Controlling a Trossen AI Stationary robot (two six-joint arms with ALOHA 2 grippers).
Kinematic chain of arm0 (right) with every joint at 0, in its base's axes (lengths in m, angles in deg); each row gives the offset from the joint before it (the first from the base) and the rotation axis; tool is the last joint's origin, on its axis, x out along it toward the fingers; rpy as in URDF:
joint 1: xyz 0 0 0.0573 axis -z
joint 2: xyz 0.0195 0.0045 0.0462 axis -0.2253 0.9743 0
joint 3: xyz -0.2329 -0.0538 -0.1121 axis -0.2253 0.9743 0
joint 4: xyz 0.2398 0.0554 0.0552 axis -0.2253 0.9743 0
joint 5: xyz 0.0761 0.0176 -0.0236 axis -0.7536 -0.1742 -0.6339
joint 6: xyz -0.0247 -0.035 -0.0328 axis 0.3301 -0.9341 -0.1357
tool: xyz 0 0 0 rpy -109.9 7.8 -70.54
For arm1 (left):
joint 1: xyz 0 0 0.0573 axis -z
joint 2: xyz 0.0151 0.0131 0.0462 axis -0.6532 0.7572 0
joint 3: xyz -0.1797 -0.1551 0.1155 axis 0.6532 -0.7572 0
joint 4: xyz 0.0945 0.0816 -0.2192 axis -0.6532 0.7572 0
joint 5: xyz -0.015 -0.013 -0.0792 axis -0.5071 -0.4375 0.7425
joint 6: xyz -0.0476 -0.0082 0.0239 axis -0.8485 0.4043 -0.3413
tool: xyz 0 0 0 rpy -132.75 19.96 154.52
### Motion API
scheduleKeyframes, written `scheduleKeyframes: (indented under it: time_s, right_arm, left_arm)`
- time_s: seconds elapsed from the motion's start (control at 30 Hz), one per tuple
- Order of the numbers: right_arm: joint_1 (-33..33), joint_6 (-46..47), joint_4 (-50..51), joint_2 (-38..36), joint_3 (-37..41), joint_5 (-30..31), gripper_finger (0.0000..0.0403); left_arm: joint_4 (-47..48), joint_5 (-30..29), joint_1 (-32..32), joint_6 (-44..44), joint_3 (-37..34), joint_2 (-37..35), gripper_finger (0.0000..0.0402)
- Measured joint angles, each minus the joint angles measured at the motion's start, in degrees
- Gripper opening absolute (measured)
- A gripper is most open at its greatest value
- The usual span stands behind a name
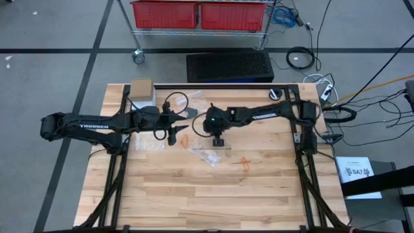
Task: Sort rubber bands
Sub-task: Close the transparent zip bag
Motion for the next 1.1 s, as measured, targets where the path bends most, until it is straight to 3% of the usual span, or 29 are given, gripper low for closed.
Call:
scheduleKeyframes:
  time_s: [0.23,0.43,0.8,1.1]
  right_arm:
    - [0.68,-4.91,9.87,8.01,-8.80,-2.49,0.0001]
    - [1.03,3.22,14.25,7.88,-9.80,-0.59,0.0000]
    - [1.66,41.06,35.27,5.24,-7.45,11.26,0.0000]
    - [-6.34,73.62,34.73,2.42,-1.55,10.14,0.0000]
  left_arm:
    - [0.27,-0.37,0.00,0.04,0.00,0.00,0.0164]
    - [3.05,-4.11,0.00,-0.02,0.00,0.00,0.0164]
    - [3.45,-9.04,0.00,-0.41,0.00,0.00,0.0164]
    - [3.73,-13.12,0.00,-0.42,0.00,0.00,0.0164]
